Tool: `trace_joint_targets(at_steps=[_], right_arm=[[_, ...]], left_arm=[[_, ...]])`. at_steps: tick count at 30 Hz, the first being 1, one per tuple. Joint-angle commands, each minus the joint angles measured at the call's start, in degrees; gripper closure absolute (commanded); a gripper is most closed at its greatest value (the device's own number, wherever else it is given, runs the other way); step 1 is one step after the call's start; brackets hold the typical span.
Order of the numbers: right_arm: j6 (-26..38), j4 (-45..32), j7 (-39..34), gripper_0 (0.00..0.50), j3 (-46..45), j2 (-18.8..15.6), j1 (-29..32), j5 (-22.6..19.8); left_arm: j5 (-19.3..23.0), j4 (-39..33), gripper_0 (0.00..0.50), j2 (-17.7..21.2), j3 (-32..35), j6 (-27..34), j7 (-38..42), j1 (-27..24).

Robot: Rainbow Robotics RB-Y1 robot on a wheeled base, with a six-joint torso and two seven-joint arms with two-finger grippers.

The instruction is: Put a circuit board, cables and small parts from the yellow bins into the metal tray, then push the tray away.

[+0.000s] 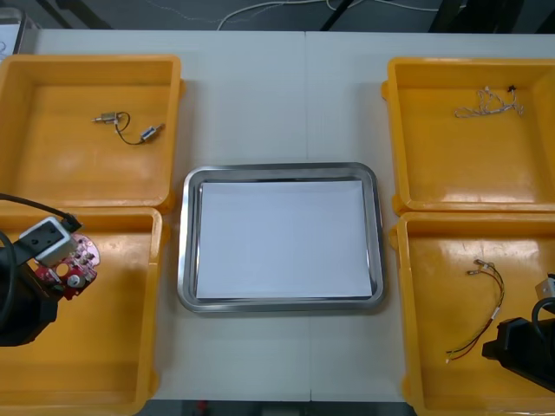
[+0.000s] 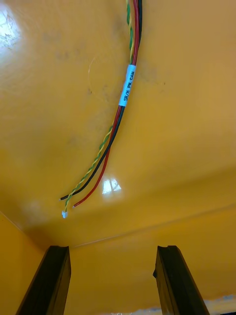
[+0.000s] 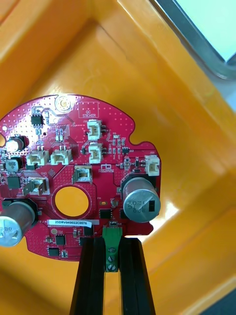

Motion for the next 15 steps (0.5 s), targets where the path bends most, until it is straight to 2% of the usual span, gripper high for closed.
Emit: trace_joint_targets(at_steps=[1, 6, 15], right_arm=[[3.5, -1.7, -2.4, 0.000, -2.0, 0.8, -5.0, 1.2], [6.6, 0.7, -3.1, 0.000, -3.8, 0.5, -9.4, 1.4], [5.7, 8.6, -4.7, 0.000, -4.3, -0.8, -15.3, 1.6]], left_arm=[[-3.4, -4.2, 0.500, 2.2, -4.1, 1.7, 8.7, -1.0], [-5.7, -5.5, 0.500, 2.1, -8.2, 5.1, 17.4, -5.5], [-10.6, -5.8, 0.500, 2.1, -18.2, 11.3, 33.5, -14.1]])
